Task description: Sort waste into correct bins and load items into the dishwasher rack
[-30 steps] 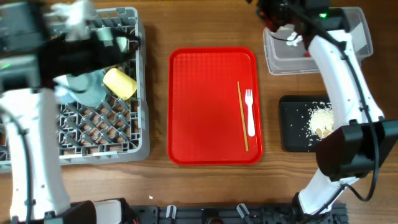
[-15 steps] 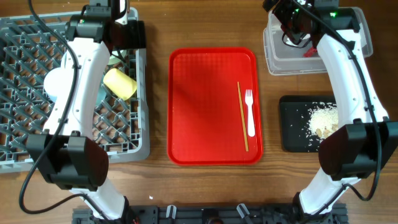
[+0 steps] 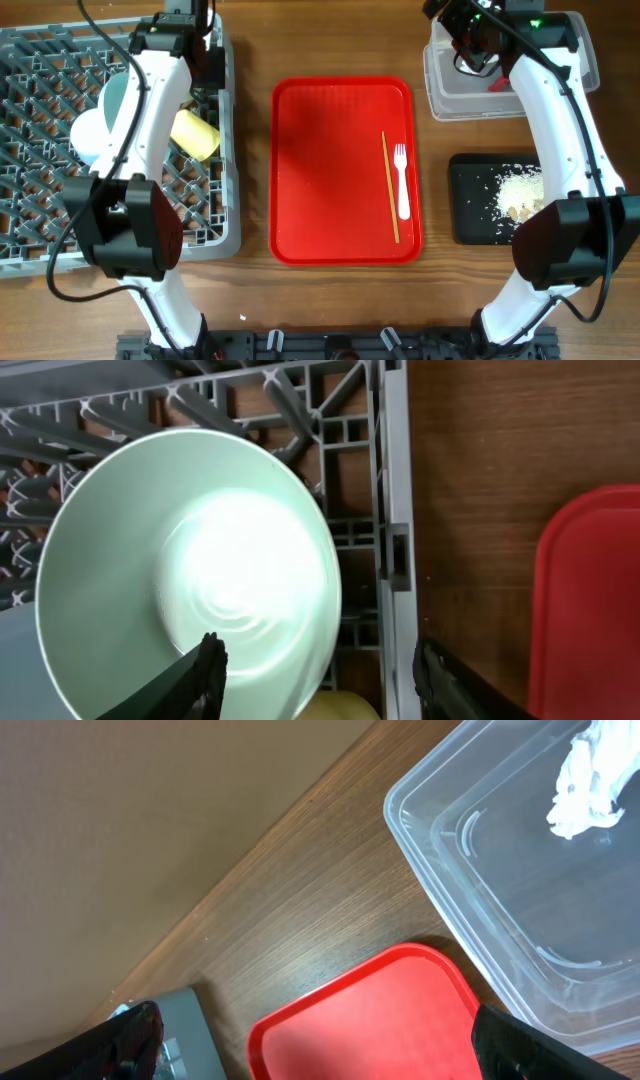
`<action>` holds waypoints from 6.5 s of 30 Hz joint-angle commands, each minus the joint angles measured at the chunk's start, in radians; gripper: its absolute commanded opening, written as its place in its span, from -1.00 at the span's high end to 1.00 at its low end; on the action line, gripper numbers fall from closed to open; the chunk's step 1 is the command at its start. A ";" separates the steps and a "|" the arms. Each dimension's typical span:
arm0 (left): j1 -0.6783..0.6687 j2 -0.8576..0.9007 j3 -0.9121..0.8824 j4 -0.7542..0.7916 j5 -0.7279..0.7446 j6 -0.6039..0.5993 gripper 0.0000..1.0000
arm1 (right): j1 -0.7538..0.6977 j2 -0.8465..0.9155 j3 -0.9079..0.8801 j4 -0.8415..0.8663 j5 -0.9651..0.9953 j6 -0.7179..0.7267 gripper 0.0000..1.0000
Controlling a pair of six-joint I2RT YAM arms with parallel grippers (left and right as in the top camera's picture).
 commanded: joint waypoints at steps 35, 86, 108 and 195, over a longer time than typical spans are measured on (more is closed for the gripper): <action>0.022 0.063 -0.021 0.022 -0.003 0.031 0.51 | 0.000 0.009 -0.002 0.001 0.026 -0.017 -1.00; 0.266 0.058 -0.021 0.112 0.155 -0.233 0.92 | 0.003 0.011 -0.003 0.001 0.026 -0.017 -1.00; 0.310 -0.153 -0.019 0.163 0.293 -0.345 0.92 | 0.003 0.011 -0.003 0.001 0.026 -0.017 -1.00; 0.101 0.135 -0.019 0.214 0.003 0.295 0.10 | 0.003 0.011 -0.003 0.001 0.026 -0.017 -0.99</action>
